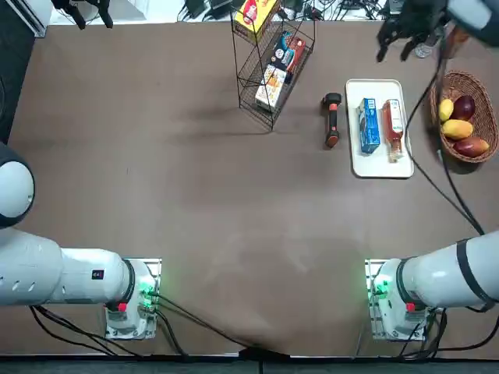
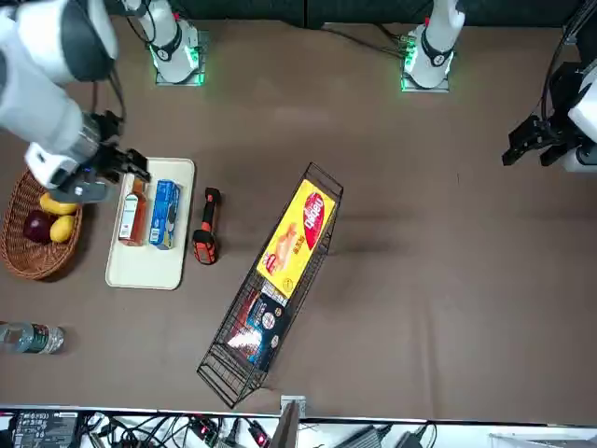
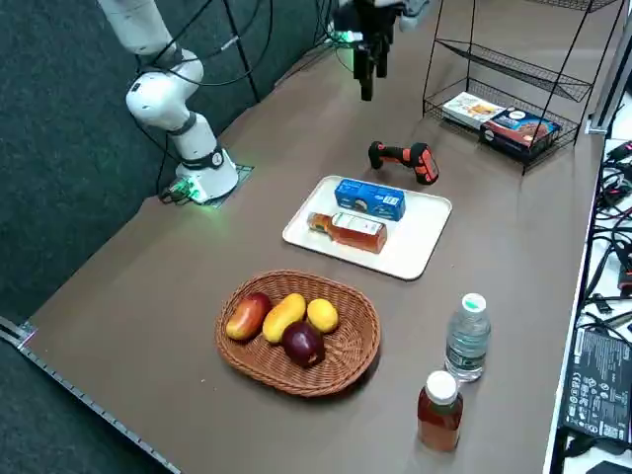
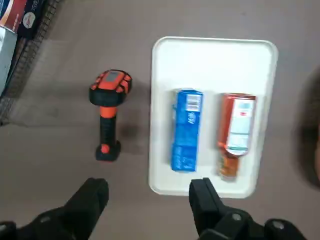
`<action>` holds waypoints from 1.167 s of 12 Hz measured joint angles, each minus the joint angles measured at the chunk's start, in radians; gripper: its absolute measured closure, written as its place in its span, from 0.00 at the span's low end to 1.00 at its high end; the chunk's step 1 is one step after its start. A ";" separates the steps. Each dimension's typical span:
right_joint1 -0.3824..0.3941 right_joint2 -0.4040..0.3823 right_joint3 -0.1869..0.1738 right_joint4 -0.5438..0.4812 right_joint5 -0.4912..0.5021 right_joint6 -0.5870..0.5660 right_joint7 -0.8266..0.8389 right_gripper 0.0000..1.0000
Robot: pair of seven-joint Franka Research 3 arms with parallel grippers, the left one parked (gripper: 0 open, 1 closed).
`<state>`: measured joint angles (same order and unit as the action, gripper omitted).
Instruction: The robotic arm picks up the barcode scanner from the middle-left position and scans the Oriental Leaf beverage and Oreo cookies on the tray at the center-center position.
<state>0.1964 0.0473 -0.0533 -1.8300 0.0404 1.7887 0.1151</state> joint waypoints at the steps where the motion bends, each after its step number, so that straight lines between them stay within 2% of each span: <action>1: 0.031 0.004 0.001 -0.043 0.000 0.061 0.049 0.00; 4: 0.156 0.053 0.004 -0.158 -0.001 0.241 0.175 0.00; 5: 0.172 0.067 0.004 -0.177 -0.001 0.276 0.183 0.00; 10: 0.187 0.091 0.003 -0.308 -0.001 0.498 0.199 0.00; 14: 0.195 0.112 0.003 -0.378 -0.001 0.629 0.236 0.00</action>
<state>0.3915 0.1591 -0.0506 -2.2079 0.0395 2.4179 0.3508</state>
